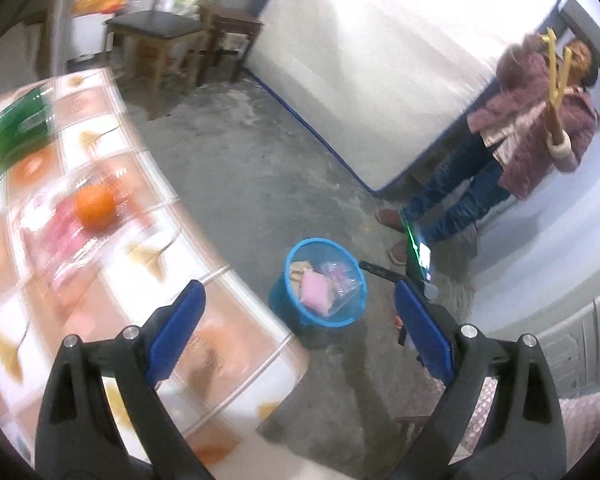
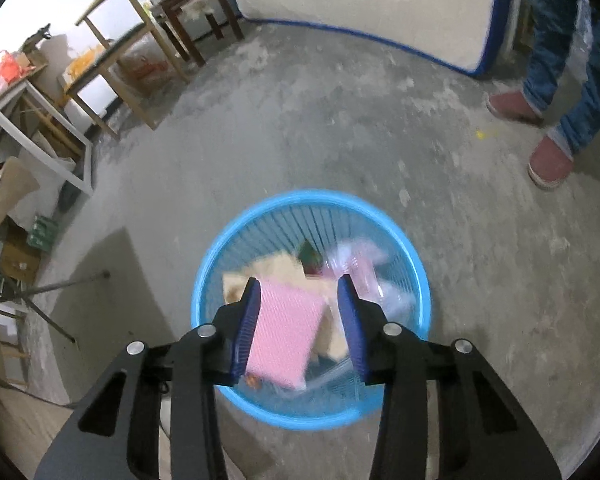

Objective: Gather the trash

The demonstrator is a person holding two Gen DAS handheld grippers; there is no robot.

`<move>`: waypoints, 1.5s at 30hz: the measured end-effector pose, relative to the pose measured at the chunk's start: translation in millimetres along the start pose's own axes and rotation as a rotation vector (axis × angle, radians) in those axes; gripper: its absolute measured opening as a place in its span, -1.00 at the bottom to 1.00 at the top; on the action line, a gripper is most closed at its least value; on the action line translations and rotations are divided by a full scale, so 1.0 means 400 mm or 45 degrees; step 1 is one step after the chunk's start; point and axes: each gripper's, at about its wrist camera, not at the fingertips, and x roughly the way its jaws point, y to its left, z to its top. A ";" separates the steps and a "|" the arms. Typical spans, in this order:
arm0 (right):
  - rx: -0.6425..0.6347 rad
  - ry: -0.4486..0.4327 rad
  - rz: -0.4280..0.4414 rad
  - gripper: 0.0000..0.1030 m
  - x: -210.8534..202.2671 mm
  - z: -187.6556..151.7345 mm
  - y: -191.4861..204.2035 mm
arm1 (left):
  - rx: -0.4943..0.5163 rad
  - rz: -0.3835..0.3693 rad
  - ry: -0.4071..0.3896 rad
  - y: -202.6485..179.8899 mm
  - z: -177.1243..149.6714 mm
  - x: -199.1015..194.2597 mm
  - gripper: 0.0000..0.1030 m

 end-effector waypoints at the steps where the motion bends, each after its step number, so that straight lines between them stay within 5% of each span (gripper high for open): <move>1: 0.013 0.009 0.004 -0.24 -0.001 -0.015 -0.006 | -0.010 0.010 -0.017 0.012 -0.013 -0.014 0.77; 7: 0.062 0.065 0.028 -0.23 -0.006 -0.110 -0.002 | -0.058 0.072 -0.123 0.078 -0.067 -0.089 0.77; 10: 0.072 0.088 0.023 -0.05 -0.011 -0.132 0.012 | -0.041 0.102 -0.138 0.098 -0.074 -0.099 0.77; 13: 0.071 0.087 0.011 0.09 -0.022 -0.137 0.026 | -0.053 0.085 -0.141 0.115 -0.072 -0.105 0.77; 35: 0.000 0.113 -0.044 0.17 -0.037 -0.126 0.098 | -0.147 0.116 -0.209 0.213 -0.096 -0.165 0.77; 45: 0.002 0.109 -0.046 0.36 -0.042 -0.131 0.100 | -0.161 0.156 -0.228 0.226 -0.100 -0.179 0.77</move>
